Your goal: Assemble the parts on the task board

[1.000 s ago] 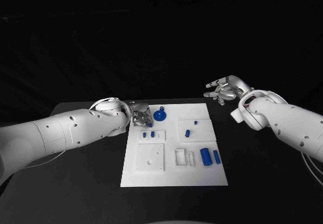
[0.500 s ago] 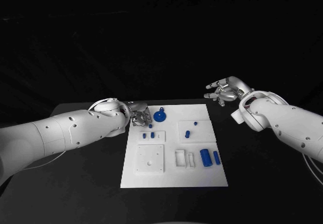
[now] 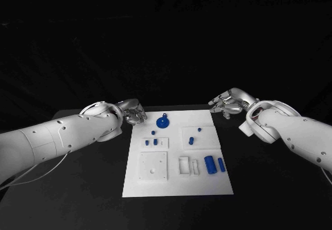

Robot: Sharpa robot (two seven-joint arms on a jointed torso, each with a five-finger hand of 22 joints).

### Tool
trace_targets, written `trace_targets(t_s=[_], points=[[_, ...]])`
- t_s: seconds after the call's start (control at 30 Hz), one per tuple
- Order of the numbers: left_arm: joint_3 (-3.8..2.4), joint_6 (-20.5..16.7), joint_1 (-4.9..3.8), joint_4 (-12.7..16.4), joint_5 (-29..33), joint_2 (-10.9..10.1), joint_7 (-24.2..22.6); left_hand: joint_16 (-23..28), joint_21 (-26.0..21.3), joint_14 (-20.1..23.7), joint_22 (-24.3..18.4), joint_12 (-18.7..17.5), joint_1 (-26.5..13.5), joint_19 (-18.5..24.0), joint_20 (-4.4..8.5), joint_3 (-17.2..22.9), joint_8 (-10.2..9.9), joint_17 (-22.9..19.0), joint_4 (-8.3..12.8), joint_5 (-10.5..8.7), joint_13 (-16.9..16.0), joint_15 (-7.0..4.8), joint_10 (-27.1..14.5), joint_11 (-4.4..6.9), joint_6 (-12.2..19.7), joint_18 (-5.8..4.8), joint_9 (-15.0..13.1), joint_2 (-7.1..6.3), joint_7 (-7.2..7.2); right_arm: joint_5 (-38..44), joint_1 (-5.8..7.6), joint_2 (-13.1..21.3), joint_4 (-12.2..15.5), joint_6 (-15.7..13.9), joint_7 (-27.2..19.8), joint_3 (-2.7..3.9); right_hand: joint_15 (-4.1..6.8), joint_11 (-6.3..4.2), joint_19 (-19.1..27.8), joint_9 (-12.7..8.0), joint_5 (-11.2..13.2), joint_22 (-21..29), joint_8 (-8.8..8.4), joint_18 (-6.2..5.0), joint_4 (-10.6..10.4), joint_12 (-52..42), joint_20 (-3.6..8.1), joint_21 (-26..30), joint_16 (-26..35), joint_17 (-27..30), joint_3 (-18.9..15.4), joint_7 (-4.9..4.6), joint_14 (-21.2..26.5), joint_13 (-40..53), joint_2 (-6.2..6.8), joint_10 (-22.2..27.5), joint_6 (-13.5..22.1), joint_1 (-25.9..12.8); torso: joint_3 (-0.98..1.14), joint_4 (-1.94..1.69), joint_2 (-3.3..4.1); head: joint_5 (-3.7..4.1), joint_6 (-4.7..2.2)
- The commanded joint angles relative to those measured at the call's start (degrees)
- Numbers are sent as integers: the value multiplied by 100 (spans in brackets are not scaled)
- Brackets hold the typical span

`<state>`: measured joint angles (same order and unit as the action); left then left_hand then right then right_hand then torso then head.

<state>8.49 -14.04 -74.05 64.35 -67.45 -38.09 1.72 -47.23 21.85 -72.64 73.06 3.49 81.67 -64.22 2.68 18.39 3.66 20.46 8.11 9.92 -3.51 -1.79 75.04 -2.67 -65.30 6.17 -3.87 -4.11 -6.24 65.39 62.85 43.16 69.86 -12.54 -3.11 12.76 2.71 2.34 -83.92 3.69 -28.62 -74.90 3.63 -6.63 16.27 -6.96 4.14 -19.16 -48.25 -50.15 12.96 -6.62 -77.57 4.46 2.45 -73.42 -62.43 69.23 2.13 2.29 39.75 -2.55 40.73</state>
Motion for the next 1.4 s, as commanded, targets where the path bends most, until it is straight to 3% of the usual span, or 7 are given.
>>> trace_targets(t_s=[0.03,0.2,0.43,0.5,0.63,0.8,1.4], points=[[-24,-790,-4,-8,1854,-44,-786,504,-298,160,-190,10,-78,164,-48,-59,-5,-208,-30,-34,1,68,-161,-60,18,-136,-1,3,-29,902,-68,42,131,276,139,1,-38,20,-213,0,62,-24,-7,-202,-4,146,-52,6,-26,-3,119,12,15,-61,57,-25,-80,-7,-4,3,-1,40,-31],[-45,-764,-5,69,3496,-137,-1387,2098,-1026,314,-674,0,-109,585,-238,-12,-3,-889,-67,-41,11,275,-359,-167,71,-235,-4,62,-73,1790,-207,75,341,226,364,0,-49,37,-227,2,314,-45,-5,-219,-14,285,-64,-31,-42,2,268,38,-7,-69,117,-12,-158,-24,-2,-5,2,49,-50],[-50,-473,-4,267,4158,-226,-1809,3943,-1859,545,-1459,-14,-268,1153,-614,11,-12,-1492,-136,129,19,688,-789,-355,226,-359,5,-9,-113,2659,-345,22,597,61,706,-1,-90,81,-228,4,680,-29,-4,-247,-35,317,-111,-4,-36,33,457,35,-10,-79,229,119,-186,-65,-4,-8,4,39,-46],[-50,-420,-4,312,4222,-240,-1895,4376,-1849,729,-2034,-10,-270,1337,-792,-39,0,-1657,-180,132,18,844,-888,-400,263,-285,-7,-23,-109,2873,-374,-23,647,18,806,-5,-92,84,-234,3,838,-14,-5,-240,-49,319,-111,7,-32,50,509,39,-23,-79,262,130,-192,-65,-2,-9,5,31,-45],[-50,-393,-3,366,4281,-260,-1967,4378,-1836,820,-2885,-10,-213,1224,-897,-134,0,-1679,-212,134,18,889,-897,-403,269,-162,-11,-8,-103,3120,-407,-105,670,-24,929,-22,-102,103,-234,4,1001,13,-4,-236,-82,323,-115,27,-27,73,641,36,-26,-81,326,196,-197,-66,-6,-12,7,32,-45],[-50,-388,-3,434,4332,-282,-1994,4377,-1822,790,-3819,-12,-166,1006,-885,-240,1,-1677,-234,129,19,880,-893,-413,258,-174,-10,15,-122,3364,-433,-204,646,-175,1087,-84,-115,125,-237,3,1152,47,-5,-250,-131,320,-128,40,-27,100,809,30,-32,-83,417,271,-193,-51,-3,-9,7,16,-30],[-49,-371,-3,498,4402,-290,-2023,4376,-1802,789,-4891,-10,-148,730,-875,-421,-1,-1674,-322,-12,17,882,-958,-432,302,-180,-11,39,-129,3691,-442,-421,494,-78,1414,-281,-133,156,-234,6,1593,198,-3,-267,-504,318,-150,36,-25,174,1284,6,-41,-84,747,359,-111,12,1,0,4,-21,-15]])
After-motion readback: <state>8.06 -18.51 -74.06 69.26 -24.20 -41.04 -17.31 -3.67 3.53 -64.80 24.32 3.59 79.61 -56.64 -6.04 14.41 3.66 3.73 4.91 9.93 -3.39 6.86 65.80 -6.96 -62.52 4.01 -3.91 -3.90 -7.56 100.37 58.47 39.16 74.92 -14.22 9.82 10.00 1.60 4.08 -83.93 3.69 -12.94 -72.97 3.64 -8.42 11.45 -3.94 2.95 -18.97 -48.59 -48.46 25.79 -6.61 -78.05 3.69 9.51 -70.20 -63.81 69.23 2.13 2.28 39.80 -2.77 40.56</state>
